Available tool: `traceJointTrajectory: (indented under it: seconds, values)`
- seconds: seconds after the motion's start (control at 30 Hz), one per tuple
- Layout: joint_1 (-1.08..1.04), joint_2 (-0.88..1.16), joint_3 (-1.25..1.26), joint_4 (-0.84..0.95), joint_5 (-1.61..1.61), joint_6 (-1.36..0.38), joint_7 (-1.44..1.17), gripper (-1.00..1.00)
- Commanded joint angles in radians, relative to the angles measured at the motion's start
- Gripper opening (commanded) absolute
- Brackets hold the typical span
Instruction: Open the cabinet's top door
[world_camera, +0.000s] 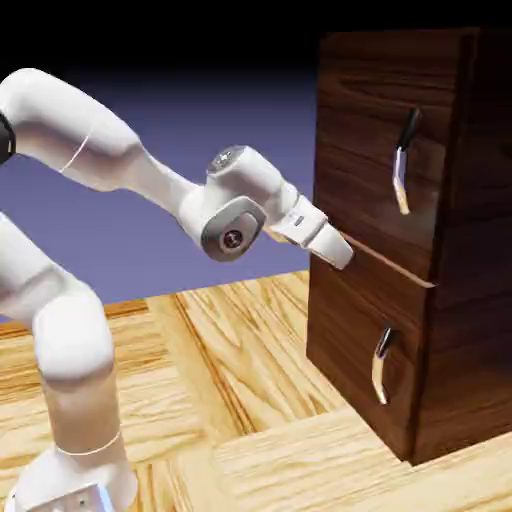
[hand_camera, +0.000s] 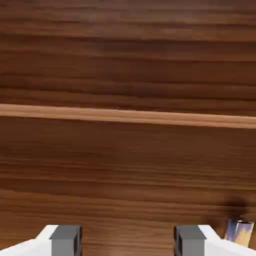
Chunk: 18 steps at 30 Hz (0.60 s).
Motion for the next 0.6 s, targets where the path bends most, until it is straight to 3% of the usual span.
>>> traceJointTrajectory:
  seconds: [0.0, 0.57]
  values:
    - [0.010, -0.005, -0.012, 0.008, -0.044, 0.001, -0.012, 0.00]
    - [0.175, -0.082, -0.217, 0.136, -0.783, 0.012, -0.220, 0.00]
